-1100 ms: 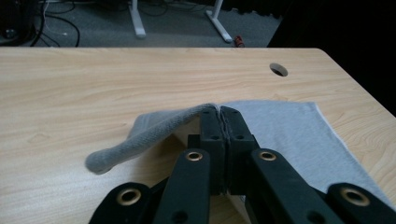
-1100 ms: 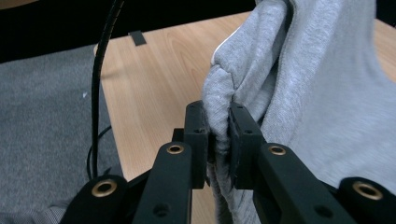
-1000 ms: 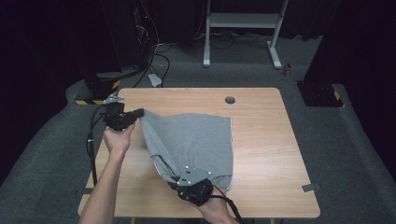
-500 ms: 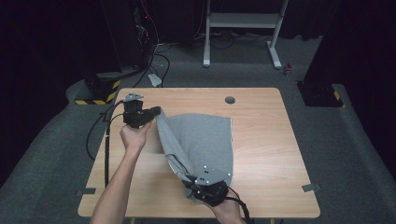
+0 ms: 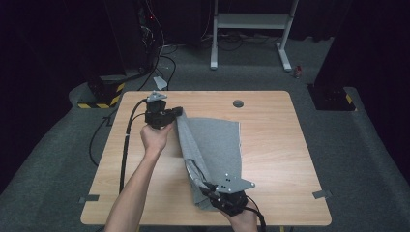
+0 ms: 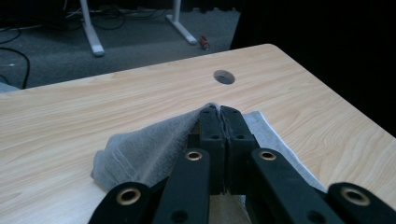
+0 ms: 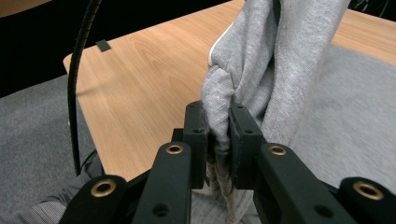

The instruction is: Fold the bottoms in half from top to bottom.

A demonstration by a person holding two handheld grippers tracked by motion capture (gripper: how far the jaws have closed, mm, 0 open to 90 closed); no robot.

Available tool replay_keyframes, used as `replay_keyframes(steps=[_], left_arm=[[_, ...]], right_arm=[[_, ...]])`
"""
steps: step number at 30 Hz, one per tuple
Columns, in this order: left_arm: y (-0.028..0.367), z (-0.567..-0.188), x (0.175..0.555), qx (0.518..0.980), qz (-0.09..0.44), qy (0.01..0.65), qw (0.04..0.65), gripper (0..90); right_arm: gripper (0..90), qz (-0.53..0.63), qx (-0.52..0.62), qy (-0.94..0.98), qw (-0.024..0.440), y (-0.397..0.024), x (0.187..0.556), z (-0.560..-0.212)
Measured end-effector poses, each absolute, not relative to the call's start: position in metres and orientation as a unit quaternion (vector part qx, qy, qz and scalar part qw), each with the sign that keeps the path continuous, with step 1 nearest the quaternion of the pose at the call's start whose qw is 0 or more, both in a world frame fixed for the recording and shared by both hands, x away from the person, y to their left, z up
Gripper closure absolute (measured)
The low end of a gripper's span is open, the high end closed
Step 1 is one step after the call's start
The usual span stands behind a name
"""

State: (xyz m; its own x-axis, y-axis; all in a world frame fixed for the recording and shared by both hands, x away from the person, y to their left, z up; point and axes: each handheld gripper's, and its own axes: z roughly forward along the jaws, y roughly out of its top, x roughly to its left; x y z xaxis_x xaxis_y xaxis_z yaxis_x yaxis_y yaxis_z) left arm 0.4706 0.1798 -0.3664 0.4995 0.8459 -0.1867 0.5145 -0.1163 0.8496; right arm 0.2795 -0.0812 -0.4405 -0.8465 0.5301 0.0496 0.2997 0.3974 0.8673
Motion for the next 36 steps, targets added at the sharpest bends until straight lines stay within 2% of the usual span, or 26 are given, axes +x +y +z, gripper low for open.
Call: replay_keyframes(steps=[9,21,36], left_arm=[[0.144,-0.374,0.479,0.739,0.165,0.45,0.473,88.4],[0.089,-0.405,0.494,0.765,0.155,0.428,0.456,88.2],[0.074,-0.452,0.497,0.774,0.141,0.432,0.441,86.9]], right_arm=[[79.3,0.49,0.277,0.817,0.122,-0.102,0.275,-0.452],[78.8,0.464,0.316,0.817,0.131,-0.122,0.272,-0.485],[76.4,0.422,0.324,0.832,0.157,-0.132,0.27,-0.503]])
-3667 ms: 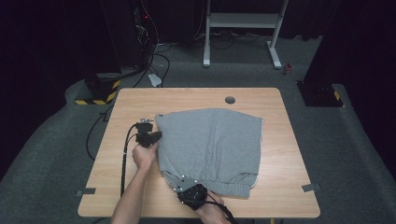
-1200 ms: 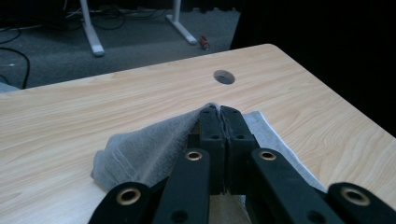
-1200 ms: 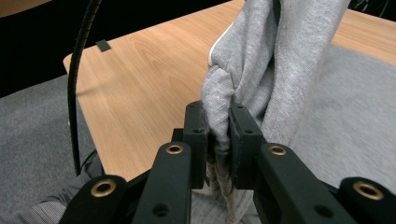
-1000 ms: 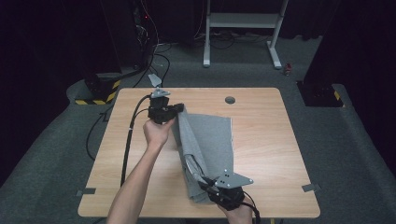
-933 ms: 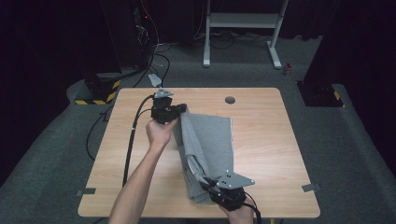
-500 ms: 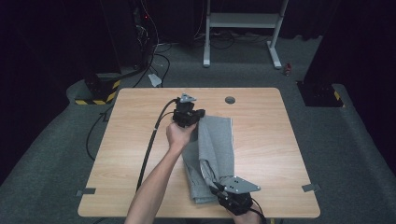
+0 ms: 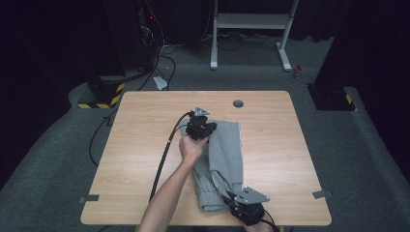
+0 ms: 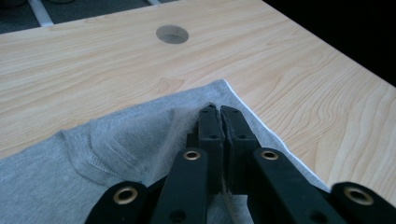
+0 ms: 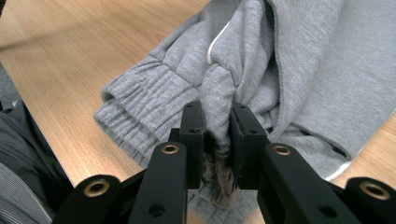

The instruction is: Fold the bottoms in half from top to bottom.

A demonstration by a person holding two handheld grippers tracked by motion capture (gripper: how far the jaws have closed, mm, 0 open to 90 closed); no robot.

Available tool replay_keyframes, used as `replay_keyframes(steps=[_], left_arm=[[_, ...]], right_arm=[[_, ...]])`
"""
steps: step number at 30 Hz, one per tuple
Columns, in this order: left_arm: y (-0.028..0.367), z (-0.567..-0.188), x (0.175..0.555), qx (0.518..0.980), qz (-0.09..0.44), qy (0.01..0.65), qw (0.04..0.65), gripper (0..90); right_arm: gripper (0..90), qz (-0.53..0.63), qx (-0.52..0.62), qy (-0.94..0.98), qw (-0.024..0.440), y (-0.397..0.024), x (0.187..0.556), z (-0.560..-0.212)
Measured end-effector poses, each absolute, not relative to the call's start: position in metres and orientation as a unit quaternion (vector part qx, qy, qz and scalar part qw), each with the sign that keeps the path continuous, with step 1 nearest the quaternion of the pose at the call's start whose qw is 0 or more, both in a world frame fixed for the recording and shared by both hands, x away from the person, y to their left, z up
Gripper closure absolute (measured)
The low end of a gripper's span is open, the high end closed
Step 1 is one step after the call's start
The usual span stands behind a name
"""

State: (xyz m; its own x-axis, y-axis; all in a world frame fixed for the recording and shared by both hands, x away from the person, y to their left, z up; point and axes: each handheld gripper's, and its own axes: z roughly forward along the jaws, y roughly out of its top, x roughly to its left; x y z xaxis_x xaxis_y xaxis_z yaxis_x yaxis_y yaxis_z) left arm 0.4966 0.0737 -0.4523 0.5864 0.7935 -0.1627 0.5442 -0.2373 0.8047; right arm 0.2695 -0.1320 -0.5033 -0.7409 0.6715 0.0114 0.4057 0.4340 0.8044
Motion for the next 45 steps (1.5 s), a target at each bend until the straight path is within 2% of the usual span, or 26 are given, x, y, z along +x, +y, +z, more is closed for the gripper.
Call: replay_keyframes(steps=[3,6,11,16,25,27,35,39,45], left_arm=[[0.072,-0.459,0.496,0.779,0.144,0.429,0.434,81.0],[0.071,-0.464,0.494,0.783,0.142,0.428,0.428,73.3],[0.075,-0.465,0.489,0.78,0.148,0.44,0.419,52.5],[0.087,-0.456,0.475,0.771,0.163,0.438,0.432,42.0],[0.11,-0.45,0.449,0.772,0.162,0.437,0.432,38.2],[0.113,-0.451,0.441,0.777,0.163,0.434,0.425,36.6],[0.128,-0.47,0.382,0.796,0.135,0.417,0.417,35.1],[0.124,-0.478,0.355,0.802,0.105,0.41,0.422,33.8],[0.113,-0.491,0.334,0.809,0.096,0.406,0.413,32.9]], right_arm=[[73.8,0.42,0.323,0.834,0.157,-0.132,0.27,-0.504],[67.1,0.421,0.322,0.833,0.16,-0.131,0.27,-0.504],[51.7,0.421,0.317,0.835,0.157,-0.13,0.27,-0.5],[43.1,0.429,0.308,0.833,0.164,-0.135,0.27,-0.488],[43.3,0.446,0.319,0.82,0.161,-0.148,0.278,-0.475],[44.9,0.446,0.334,0.812,0.173,-0.153,0.285,-0.478],[51.5,0.418,0.384,0.806,0.171,-0.167,0.302,-0.493],[54.3,0.394,0.387,0.817,0.164,-0.167,0.301,-0.504],[53.9,0.386,0.386,0.823,0.16,-0.165,0.301,-0.51]])
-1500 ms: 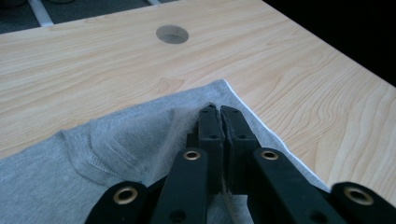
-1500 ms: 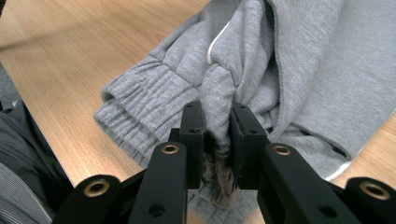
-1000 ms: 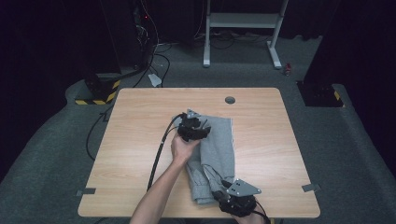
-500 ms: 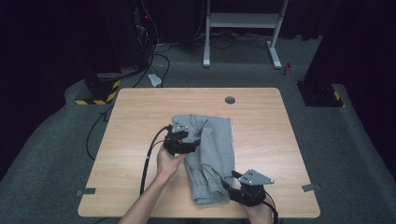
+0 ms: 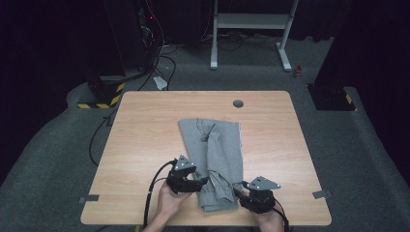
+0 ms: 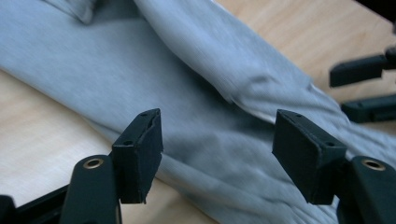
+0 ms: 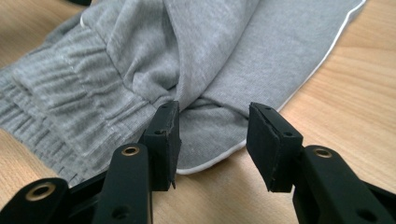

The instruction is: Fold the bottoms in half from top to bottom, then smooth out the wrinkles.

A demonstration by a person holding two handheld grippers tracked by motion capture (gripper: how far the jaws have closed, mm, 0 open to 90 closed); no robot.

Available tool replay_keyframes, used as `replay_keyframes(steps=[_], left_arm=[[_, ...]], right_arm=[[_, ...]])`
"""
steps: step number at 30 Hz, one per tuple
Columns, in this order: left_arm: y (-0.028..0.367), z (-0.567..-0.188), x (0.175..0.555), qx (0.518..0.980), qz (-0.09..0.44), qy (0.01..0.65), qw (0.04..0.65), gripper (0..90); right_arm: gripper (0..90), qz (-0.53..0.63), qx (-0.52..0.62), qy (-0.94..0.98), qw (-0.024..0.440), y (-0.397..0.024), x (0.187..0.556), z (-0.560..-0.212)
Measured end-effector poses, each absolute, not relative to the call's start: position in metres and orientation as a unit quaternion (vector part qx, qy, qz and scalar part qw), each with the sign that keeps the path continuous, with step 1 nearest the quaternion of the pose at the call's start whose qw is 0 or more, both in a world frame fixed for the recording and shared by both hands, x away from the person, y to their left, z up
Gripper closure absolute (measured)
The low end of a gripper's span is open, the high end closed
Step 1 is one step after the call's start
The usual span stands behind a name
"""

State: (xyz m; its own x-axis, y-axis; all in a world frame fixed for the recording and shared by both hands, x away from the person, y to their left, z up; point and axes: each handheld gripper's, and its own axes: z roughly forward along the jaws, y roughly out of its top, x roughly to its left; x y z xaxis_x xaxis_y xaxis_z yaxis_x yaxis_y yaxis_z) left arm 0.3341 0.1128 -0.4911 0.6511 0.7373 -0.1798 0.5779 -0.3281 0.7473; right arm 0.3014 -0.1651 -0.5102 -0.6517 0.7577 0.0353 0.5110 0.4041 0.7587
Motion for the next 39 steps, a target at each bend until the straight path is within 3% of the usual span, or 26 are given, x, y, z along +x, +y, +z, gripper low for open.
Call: replay_keyframes(steps=[8,18,28,34,39], left_arm=[[0.104,-0.507,0.318,0.821,0.108,0.4,0.393,32.1],[0.108,-0.516,0.335,0.833,0.16,0.4,0.347,42.4],[0.129,-0.522,0.369,0.81,0.175,0.427,0.363,38.5],[0.133,-0.526,0.369,0.802,0.181,0.423,0.38,36.2],[0.133,-0.526,0.367,0.801,0.183,0.425,0.379,36.0]], right_arm=[[53.9,0.368,0.394,0.824,0.172,-0.161,0.303,-0.518],[52.9,0.35,0.383,0.834,0.19,-0.146,0.319,-0.522],[49.9,0.348,0.383,0.835,0.188,-0.133,0.35,-0.522],[41.6,0.344,0.38,0.842,0.17,-0.135,0.358,-0.52],[45.7,0.341,0.372,0.844,0.178,-0.138,0.355,-0.511]])
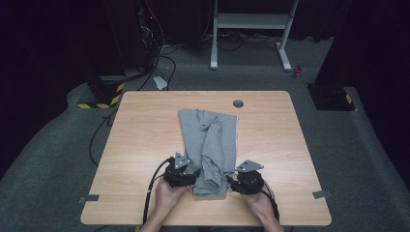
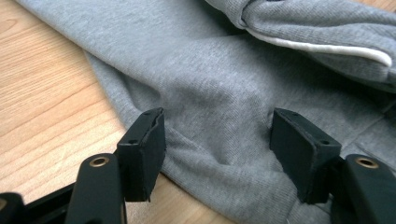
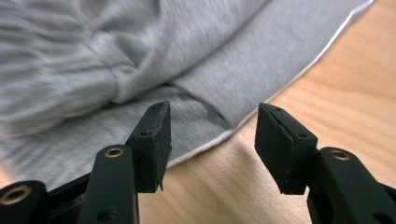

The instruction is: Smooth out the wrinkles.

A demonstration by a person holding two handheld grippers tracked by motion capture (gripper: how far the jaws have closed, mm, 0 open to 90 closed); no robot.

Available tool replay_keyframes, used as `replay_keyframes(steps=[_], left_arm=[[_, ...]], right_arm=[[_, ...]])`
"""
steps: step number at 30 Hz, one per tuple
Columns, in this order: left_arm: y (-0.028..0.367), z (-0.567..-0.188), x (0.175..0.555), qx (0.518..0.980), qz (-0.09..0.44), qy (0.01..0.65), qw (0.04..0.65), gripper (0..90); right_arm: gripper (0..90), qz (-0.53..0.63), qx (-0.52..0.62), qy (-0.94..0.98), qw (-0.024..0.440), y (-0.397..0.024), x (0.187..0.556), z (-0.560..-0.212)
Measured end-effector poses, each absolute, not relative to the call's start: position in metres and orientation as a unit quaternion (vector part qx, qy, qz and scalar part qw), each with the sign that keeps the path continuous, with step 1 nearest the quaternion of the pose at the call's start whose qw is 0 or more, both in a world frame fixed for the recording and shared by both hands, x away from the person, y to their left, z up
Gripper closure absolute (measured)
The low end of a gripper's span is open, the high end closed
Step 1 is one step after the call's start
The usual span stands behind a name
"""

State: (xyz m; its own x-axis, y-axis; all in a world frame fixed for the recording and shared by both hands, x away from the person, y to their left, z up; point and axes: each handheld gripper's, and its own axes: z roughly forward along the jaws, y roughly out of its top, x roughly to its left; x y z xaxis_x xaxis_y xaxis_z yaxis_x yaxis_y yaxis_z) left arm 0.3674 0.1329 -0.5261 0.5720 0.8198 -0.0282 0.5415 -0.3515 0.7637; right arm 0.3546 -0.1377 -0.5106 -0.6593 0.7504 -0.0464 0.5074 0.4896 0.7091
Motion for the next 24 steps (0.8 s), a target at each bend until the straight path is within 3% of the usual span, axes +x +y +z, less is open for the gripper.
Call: replay_keyframes(steps=[6,11,20,21,24], left_arm=[[0.133,-0.526,0.367,0.8,0.184,0.427,0.379,34.7],[0.133,-0.526,0.367,0.8,0.184,0.427,0.379,33.9],[0.134,-0.526,0.368,0.799,0.182,0.428,0.381,33.2],[0.134,-0.526,0.368,0.799,0.18,0.429,0.382,33.1],[0.134,-0.526,0.368,0.799,0.181,0.428,0.382,33.0]], right_arm=[[48.1,0.389,0.365,0.827,0.174,-0.133,0.35,-0.479],[48.7,0.399,0.347,0.83,0.175,-0.106,0.358,-0.454],[52.4,0.341,0.346,0.86,0.153,-0.047,0.384,-0.464],[55.5,0.331,0.351,0.863,0.15,-0.045,0.387,-0.468],[76.9,0.318,0.355,0.868,0.137,-0.048,0.391,-0.475]])
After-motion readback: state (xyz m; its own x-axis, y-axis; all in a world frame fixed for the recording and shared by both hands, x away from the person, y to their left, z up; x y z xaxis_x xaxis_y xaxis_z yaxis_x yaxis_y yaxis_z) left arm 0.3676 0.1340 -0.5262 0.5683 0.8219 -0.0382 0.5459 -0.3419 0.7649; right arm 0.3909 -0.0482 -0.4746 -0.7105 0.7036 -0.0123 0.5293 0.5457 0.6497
